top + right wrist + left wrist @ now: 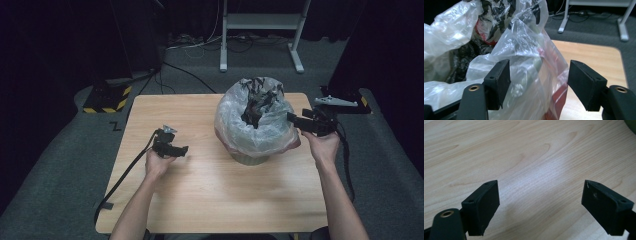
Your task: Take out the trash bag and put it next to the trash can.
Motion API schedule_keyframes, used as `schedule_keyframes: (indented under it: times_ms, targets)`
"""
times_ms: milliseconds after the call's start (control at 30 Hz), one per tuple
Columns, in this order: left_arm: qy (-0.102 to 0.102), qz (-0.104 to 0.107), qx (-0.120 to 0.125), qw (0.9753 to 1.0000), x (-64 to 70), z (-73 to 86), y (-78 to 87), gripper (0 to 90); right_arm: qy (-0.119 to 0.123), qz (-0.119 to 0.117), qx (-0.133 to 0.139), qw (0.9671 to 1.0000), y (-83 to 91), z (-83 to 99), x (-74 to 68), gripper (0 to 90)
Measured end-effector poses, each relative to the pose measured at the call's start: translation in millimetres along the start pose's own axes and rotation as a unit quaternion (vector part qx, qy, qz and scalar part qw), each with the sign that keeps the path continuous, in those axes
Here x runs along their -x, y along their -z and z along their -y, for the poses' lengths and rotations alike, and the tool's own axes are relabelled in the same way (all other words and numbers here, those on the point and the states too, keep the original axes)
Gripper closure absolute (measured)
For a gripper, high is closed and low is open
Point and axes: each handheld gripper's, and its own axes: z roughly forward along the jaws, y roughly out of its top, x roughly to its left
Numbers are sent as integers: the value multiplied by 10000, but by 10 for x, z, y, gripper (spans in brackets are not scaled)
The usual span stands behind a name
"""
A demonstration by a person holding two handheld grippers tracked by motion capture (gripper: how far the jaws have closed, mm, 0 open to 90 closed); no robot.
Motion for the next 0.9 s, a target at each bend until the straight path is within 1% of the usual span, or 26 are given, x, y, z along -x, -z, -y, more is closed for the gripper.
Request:
schedule_keyframes:
  times_ms: [33,67,100,133,167,200,233,267,300,333,367,400,433,467,500,533,600,633,667,700,733,767,800,833,867,900]
  targets:
    - [113,79,-2,9999,10,-20,15,158,5,-26,-17,10000,-17,-10,-5,345]
    - [151,151,22,9998,25,-46,36,157,-28,-155,-37,9999,-67,-24,-28,350]
    - [144,188,110,9997,44,-65,65,160,11,-187,-58,9998,-90,-26,-59,353]
    - [179,251,172,9994,53,-84,92,156,133,-155,-123,9997,-116,-30,-94,354]
    - [159,245,211,9994,67,-106,113,156,133,-155,-123,9997,-116,-30,-94,354]
    - [154,277,252,9992,87,-122,135,153,324,-100,-235,9991,-163,-39,-141,361]
    - [134,299,297,9990,104,-137,154,153,324,-100,-235,9991,-163,-39,-141,361]
    - [114,324,328,9989,122,-151,171,153,343,-108,-259,9990,-180,-44,-154,379]
    - [52,314,347,9989,143,-169,187,153,370,-149,-285,9988,-193,-49,-167,411]
    - [0,315,417,9986,160,-182,202,154,458,-111,-304,9984,-205,-56,-182,436]
    - [-29,328,425,9986,175,-201,215,155,552,-47,-308,9980,-212,-60,-192,473]
    - [-104,303,440,9985,193,-225,233,154,578,-29,-338,9978,-217,-65,-189,507]
    - [-197,289,463,9983,208,-252,256,155,598,31,-382,9975,-218,-72,-184,564]
    - [-190,319,529,9979,229,-283,282,160,629,75,-404,9972,-215,-73,-185,586]
    - [-144,384,595,9974,247,-321,312,160,670,116,-424,9968,-210,-74,-188,608]
    - [-148,426,658,9968,271,-365,345,160,670,116,-424,9968,-210,-74,-188,608]
    - [-150,547,836,9949,317,-451,427,170,747,181,-433,9961,-195,-79,-196,639]
    - [-168,612,884,9941,343,-495,464,172,776,210,-421,9959,-185,-83,-204,655]
    - [-203,654,931,9933,374,-533,499,176,864,258,-406,9951,-165,-95,-212,703]
    - [-225,690,976,9926,405,-569,529,176,864,258,-406,9951,-165,-95,-212,703]
    - [-253,720,996,9921,433,-605,554,182,885,286,-386,9949,-149,-109,-213,756]
    - [-257,760,993,9918,459,-643,572,185,877,240,-311,9954,-124,-124,-200,797]
    - [-279,796,1002,9914,483,-681,586,185,807,102,-241,9964,-88,-143,-172,873]
    - [-215,880,1037,9905,511,-711,598,185,807,102,-241,9964,-88,-143,-172,873]
    - [-205,936,1037,9900,531,-746,613,185,846,85,-232,9961,-75,-143,-170,898]
    - [-222,997,1068,9890,555,-781,629,185,846,85,-232,9961,-75,-143,-170,898]
